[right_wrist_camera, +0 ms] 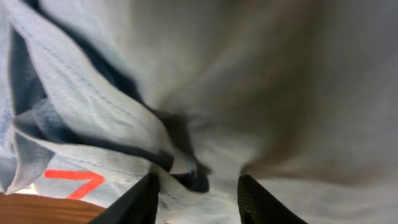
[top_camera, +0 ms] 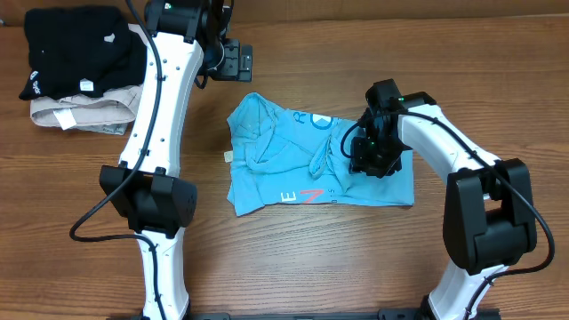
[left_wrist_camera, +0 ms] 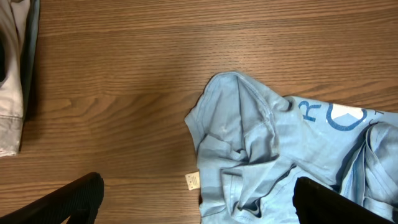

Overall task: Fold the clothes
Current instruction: 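Press and adjust the folded right end with the right gripper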

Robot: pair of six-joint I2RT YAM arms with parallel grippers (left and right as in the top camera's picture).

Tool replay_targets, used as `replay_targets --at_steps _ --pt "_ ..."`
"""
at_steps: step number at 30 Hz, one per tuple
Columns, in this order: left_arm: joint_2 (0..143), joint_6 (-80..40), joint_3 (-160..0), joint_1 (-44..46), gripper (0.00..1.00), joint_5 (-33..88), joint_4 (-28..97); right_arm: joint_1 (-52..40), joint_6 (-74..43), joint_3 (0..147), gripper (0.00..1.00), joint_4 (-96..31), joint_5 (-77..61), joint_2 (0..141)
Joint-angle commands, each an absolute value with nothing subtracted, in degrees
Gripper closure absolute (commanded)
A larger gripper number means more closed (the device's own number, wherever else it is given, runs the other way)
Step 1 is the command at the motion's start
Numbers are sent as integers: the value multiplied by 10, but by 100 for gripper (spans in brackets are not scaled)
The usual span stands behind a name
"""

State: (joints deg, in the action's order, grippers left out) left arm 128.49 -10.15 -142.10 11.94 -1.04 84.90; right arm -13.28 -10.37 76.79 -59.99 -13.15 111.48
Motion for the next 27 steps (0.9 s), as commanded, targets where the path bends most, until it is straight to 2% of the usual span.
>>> replay_targets --at_steps 1,3,7,9,14,21,23,25,27 --pt "1291 -95 -1418 117 1 -4 853 -135 -104 766 64 -591 -169 1111" --pt "1291 -95 -1418 116 1 -4 854 -135 -103 766 71 -590 -186 1111" --pt "1291 -94 -1418 116 1 -4 852 -137 -102 766 91 -590 -208 1111" --pt "1291 -94 -1418 116 1 -4 850 -140 -102 766 96 -590 -210 1111" --pt "1291 -94 -1418 116 1 -4 850 -159 -85 766 96 -590 -256 1106" --pt "1291 -95 -1418 116 1 -4 847 -232 -88 766 96 -578 -263 1079" --pt "1291 -95 -1418 116 1 -4 847 -250 -91 766 90 -574 -263 1077" --pt "1291 -94 -1418 116 0 -4 847 -258 -92 768 79 -573 -268 1077" --pt "1291 -95 -1418 116 0 -4 847 -258 -92 772 75 -574 -276 1077"
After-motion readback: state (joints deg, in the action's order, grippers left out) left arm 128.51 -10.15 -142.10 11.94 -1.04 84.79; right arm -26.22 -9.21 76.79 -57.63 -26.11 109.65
